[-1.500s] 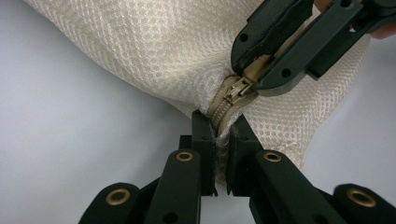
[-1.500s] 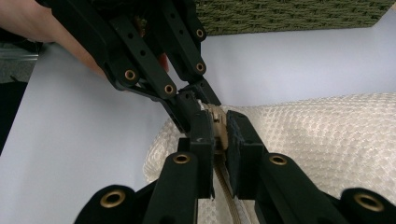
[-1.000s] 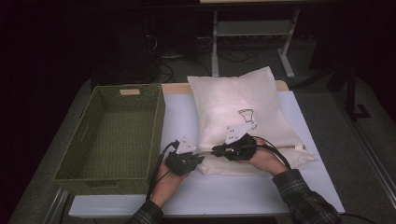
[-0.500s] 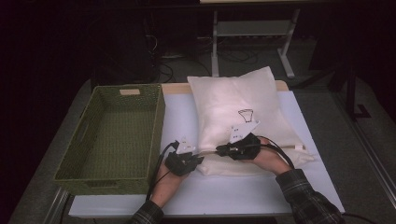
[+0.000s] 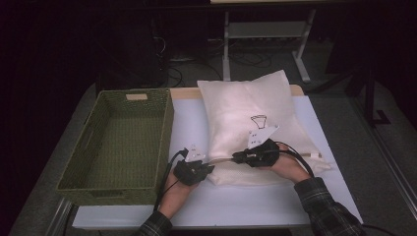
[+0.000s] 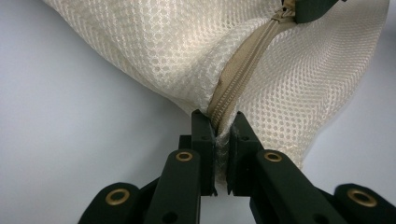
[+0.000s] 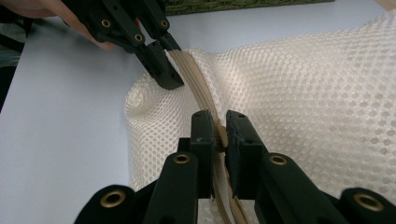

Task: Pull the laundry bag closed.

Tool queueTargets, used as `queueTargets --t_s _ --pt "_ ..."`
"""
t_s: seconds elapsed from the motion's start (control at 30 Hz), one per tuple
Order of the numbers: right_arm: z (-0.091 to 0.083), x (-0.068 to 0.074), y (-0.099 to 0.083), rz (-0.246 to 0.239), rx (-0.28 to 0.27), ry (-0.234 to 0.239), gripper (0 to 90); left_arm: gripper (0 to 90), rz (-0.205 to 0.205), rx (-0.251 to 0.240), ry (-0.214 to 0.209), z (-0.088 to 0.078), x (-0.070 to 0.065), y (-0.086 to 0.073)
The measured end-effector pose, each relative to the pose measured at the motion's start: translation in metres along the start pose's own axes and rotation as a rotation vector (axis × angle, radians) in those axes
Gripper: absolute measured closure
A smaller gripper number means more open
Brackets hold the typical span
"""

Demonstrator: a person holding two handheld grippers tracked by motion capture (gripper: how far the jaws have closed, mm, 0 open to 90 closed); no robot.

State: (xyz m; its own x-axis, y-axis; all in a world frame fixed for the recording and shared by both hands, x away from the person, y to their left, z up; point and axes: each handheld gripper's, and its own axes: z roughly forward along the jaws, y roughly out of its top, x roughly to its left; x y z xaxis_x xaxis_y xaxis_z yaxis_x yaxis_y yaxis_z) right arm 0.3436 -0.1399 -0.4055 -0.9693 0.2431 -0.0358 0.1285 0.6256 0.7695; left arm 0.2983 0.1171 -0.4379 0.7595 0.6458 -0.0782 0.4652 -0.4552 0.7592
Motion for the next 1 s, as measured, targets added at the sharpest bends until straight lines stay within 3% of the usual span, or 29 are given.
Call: queueTargets --t_s 0.23,1.0 --pt "-0.003 -0.003 -0.004 0.008 0.000 0.006 81.8 83.4 -0.002 0.003 -0.003 0.000 0.001 0.000" --pt "-0.033 -0.006 -0.027 0.068 -0.015 -0.074 81.7 83.4 -0.020 0.000 -0.016 0.000 0.003 0.000"
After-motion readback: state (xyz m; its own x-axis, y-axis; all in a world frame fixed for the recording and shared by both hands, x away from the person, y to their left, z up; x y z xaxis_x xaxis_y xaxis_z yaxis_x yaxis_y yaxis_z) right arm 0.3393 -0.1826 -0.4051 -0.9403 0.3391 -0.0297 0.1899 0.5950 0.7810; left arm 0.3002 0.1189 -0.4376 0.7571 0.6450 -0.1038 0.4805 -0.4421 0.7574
